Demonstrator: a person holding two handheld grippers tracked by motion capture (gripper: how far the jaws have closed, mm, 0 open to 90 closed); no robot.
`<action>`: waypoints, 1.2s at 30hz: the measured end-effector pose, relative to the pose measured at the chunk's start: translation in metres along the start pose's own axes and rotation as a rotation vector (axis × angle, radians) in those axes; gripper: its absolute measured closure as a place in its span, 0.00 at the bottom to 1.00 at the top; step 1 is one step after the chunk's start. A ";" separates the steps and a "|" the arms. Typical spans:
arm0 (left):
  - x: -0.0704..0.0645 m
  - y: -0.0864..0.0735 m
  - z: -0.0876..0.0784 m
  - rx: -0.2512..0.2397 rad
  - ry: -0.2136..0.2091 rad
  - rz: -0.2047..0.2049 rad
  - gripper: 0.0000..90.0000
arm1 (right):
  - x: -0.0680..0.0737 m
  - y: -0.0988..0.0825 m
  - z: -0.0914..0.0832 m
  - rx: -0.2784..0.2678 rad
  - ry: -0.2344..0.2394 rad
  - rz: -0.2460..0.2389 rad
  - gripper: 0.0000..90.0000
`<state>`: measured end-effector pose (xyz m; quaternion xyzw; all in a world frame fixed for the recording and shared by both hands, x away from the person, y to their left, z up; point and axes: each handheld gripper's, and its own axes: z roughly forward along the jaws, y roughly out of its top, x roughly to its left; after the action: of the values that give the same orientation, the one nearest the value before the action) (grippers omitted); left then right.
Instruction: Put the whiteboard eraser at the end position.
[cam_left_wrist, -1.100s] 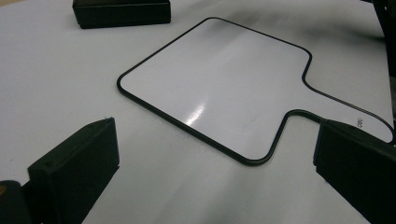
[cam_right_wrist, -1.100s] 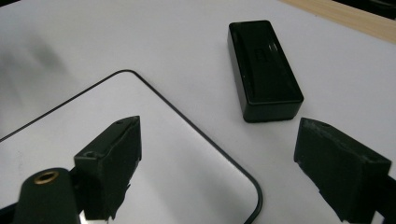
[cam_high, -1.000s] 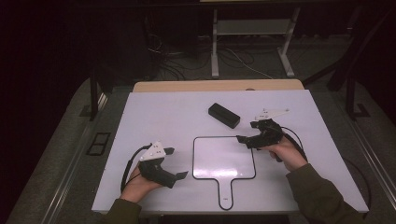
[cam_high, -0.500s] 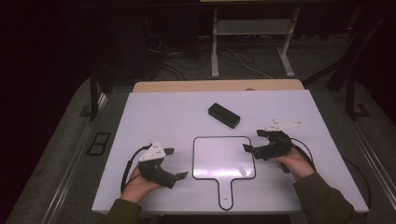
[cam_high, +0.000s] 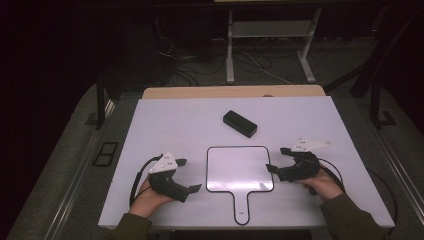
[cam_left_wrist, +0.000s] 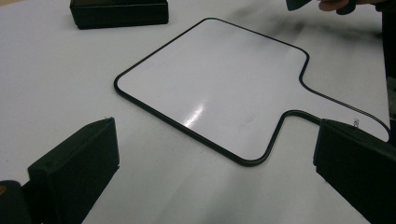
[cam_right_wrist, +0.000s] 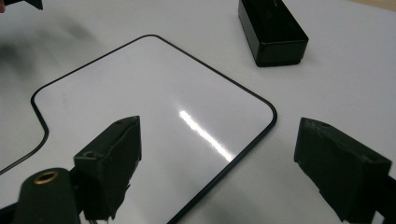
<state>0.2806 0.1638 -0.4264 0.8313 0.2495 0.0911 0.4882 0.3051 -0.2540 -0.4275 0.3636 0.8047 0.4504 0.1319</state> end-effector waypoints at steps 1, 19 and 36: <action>0.000 0.000 0.000 0.000 -0.001 -0.001 0.00 | 0.000 -0.002 -0.001 -0.001 0.001 0.002 0.15; -0.001 0.000 0.000 0.006 0.000 -0.001 0.00 | 0.004 -0.032 -0.024 0.006 -0.005 0.005 0.15; -0.001 -0.001 0.000 0.010 0.004 0.000 0.00 | 0.001 -0.051 -0.039 0.024 -0.025 0.032 0.15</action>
<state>0.2797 0.1641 -0.4269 0.8335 0.2509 0.0916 0.4836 0.2596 -0.2945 -0.4476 0.3834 0.8025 0.4382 0.1302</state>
